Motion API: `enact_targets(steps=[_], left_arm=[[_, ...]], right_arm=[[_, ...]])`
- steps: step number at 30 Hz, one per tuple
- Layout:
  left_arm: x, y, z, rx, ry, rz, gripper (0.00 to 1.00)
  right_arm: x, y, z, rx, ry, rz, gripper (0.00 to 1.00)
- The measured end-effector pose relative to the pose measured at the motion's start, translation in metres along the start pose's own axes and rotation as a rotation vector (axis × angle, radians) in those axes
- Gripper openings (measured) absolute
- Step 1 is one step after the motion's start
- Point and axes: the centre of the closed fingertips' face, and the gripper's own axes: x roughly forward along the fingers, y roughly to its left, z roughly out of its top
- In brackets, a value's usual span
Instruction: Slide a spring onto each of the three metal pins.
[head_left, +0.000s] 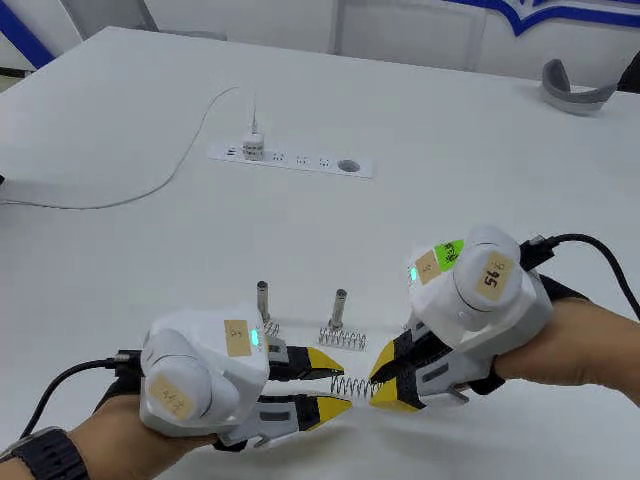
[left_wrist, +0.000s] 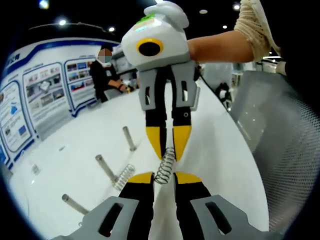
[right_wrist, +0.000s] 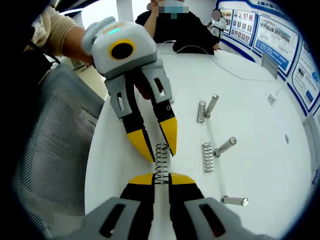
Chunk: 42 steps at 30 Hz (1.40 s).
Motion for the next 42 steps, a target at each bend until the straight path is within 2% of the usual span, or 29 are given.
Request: enact_targets(steps=[5,10,19,28,35,37,42], left_arm=[[0.0,-0.001,-0.002,0.019,0.01,-0.003,0.13],[0.001,-0.002,-0.003,0.025,0.017,-0.006,0.12],[0.002,-0.006,-0.003,0.01,0.016,-0.019,0.11],[0.001,-0.004,0.0,-0.003,0.0,-0.011,0.11],[0.001,-0.004,0.001,-0.007,-0.006,-0.007,0.11],[0.001,-0.004,0.002,-0.012,-0.011,-0.008,0.11],[0.001,-0.004,0.005,-0.013,-0.022,-0.008,0.11]], right_arm=[[-0.001,0.003,0.0,-0.01,0.015,0.012,0.11],[-0.008,0.005,0.006,-0.004,0.003,0.019,0.12],[-0.017,0.008,0.026,-0.023,-0.041,0.006,0.11],[-0.018,0.009,0.043,-0.058,-0.06,-0.004,0.11],[-0.017,0.01,0.044,-0.045,-0.057,-0.001,0.12],[-0.015,0.009,0.043,-0.047,-0.051,-0.007,0.16],[-0.011,0.008,0.036,-0.055,-0.007,-0.015,0.16]])
